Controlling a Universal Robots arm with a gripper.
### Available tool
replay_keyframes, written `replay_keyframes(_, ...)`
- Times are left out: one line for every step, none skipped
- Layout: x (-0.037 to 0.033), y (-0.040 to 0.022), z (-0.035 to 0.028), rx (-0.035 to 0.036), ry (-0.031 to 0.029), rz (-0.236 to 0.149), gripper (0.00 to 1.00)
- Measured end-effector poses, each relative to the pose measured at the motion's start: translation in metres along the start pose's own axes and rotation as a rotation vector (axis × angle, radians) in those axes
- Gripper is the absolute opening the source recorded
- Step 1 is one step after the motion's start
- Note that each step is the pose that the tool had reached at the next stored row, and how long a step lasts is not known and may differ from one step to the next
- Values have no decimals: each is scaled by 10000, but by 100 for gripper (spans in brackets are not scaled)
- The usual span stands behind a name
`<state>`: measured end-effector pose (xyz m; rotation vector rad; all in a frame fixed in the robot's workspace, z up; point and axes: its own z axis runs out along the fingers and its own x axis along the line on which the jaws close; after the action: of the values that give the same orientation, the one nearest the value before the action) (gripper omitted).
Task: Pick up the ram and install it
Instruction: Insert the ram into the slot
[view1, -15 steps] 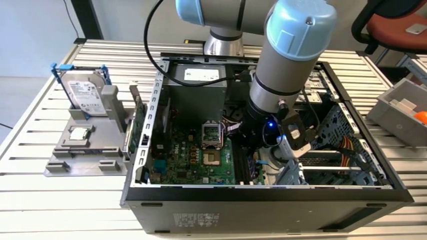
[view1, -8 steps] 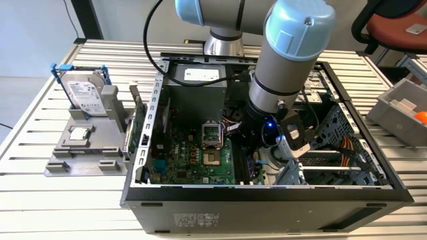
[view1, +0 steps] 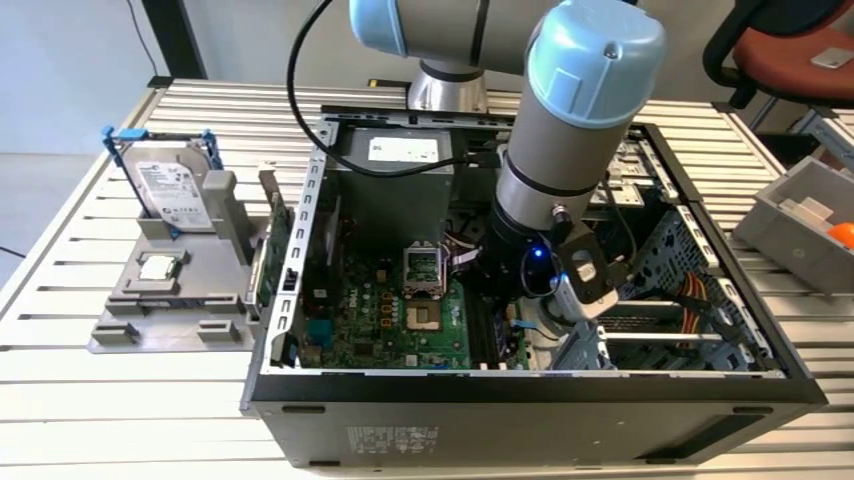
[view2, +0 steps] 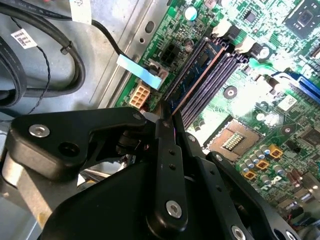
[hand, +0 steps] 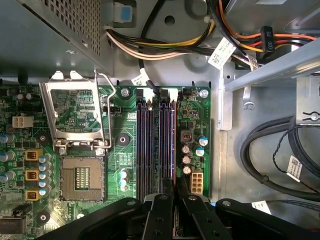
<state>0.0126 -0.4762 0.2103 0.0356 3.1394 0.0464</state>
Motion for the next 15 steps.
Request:
replay_keyframes(0, 0, 2, 1, -2, 1, 0)
replay_keyframes(0, 0, 2, 1, -2, 1, 0)
replay_keyframes(0, 0, 3, 1, -2, 1, 0)
replay_keyframes(0, 0, 4, 0, -2, 1, 0)
replay_keyframes(0, 0, 5, -1, -3, 1, 0)
replay_keyframes(0, 0, 5, -2, -3, 1, 0)
replay_keyframes(0, 1, 6, -9, -4, 1, 0)
replay_keyframes(0, 2, 7, -10, -4, 1, 100)
replay_keyframes(0, 1, 7, -6, -3, 1, 100)
replay_keyframes(0, 0, 6, -9, -3, 2, 100)
replay_keyframes(0, 0, 0, -18, -2, 2, 100)
replay_keyframes(0, 2, -30, -27, 0, 3, 100)
replay_keyframes(0, 3, -71, -23, 3, 2, 100)
replay_keyframes(0, 4, -116, -27, 3, 3, 100)
replay_keyframes(0, 5, -163, -22, 7, 3, 100)
